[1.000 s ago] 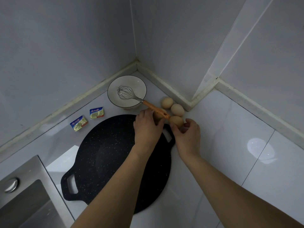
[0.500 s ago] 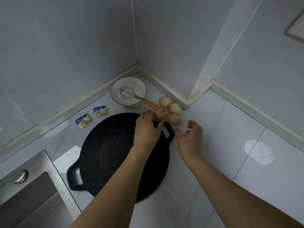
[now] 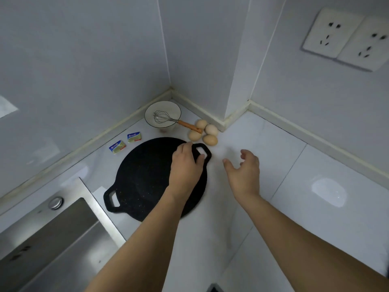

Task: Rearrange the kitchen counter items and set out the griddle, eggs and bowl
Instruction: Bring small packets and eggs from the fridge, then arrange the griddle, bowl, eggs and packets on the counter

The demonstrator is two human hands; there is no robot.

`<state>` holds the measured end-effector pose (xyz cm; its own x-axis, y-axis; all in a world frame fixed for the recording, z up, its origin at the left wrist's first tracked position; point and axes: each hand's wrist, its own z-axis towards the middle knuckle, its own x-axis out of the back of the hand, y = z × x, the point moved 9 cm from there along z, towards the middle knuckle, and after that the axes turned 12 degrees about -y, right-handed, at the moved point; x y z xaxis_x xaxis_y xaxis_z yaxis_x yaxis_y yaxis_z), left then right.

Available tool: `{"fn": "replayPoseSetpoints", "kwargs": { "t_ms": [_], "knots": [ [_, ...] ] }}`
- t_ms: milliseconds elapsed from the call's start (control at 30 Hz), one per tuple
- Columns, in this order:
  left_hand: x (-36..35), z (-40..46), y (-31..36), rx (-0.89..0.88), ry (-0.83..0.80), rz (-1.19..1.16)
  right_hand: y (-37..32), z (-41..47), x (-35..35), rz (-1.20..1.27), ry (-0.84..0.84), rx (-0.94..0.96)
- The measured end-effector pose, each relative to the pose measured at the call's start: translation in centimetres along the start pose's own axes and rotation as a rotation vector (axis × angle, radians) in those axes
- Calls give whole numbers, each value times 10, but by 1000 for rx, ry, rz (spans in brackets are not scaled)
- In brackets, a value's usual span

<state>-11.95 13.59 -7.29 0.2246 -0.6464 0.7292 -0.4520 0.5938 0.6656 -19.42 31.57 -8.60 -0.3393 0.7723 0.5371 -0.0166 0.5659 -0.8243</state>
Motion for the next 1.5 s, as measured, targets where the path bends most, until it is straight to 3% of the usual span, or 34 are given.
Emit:
{"fn": "replayPoseSetpoints", "kwargs": {
  "t_ms": [400,800,1133,1500],
  "knots": [
    [-18,-135,128,-218,-79,24,25,-148,151,33,208,-46],
    [-114,-256,272,-697,-392,80,88,-341,289,46,637,-276],
    [-173,-418,322,-922,-595,99,138,-532,328,84,876,-445],
    [-225,-672,332,-1072,-652,110,223,-808,360,111,1016,-549]
  ]
}}
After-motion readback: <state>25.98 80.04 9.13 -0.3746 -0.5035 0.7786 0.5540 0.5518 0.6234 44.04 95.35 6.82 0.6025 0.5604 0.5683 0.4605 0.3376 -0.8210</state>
